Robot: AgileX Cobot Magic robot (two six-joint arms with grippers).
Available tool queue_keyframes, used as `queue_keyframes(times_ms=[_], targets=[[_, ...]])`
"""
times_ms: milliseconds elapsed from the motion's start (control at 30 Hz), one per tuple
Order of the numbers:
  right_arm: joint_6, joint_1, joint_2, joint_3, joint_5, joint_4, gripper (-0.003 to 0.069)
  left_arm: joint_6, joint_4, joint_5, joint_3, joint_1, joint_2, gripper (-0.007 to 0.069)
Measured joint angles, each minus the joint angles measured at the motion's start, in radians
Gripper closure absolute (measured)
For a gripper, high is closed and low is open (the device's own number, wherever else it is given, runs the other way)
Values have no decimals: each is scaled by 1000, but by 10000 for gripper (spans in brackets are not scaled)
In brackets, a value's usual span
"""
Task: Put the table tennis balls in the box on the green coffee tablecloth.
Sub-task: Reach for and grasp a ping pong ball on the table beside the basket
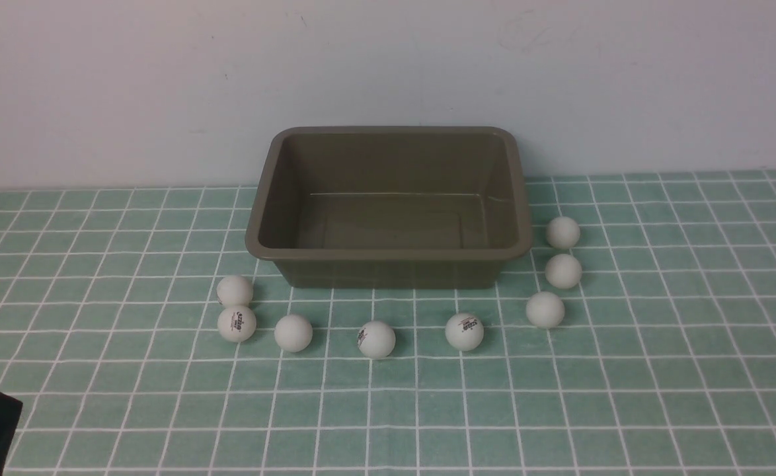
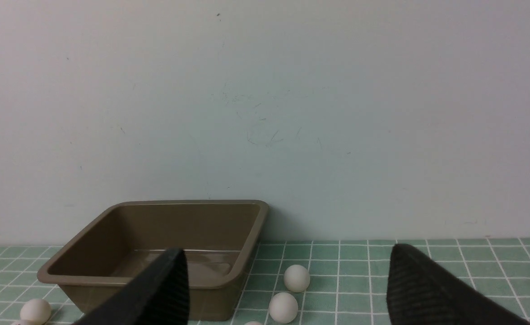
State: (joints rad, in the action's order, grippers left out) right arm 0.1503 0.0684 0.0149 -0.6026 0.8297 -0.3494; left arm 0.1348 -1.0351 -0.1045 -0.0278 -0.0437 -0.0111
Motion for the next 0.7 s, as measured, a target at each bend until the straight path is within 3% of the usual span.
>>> queue_keyframes(times_ms=[233,367,467,700], targets=[[0,0,0,0,1,0,127,139,2,-69,35,0,0,220],[0,0,0,0,2,-2,127,375,7,-250,163,0,1,220],[0,0,0,0,11,-3,127,457,29,-345,255,0,61,220],[19,0,0,0,52,-4,127,480,276,-532,463,0,437,220]])
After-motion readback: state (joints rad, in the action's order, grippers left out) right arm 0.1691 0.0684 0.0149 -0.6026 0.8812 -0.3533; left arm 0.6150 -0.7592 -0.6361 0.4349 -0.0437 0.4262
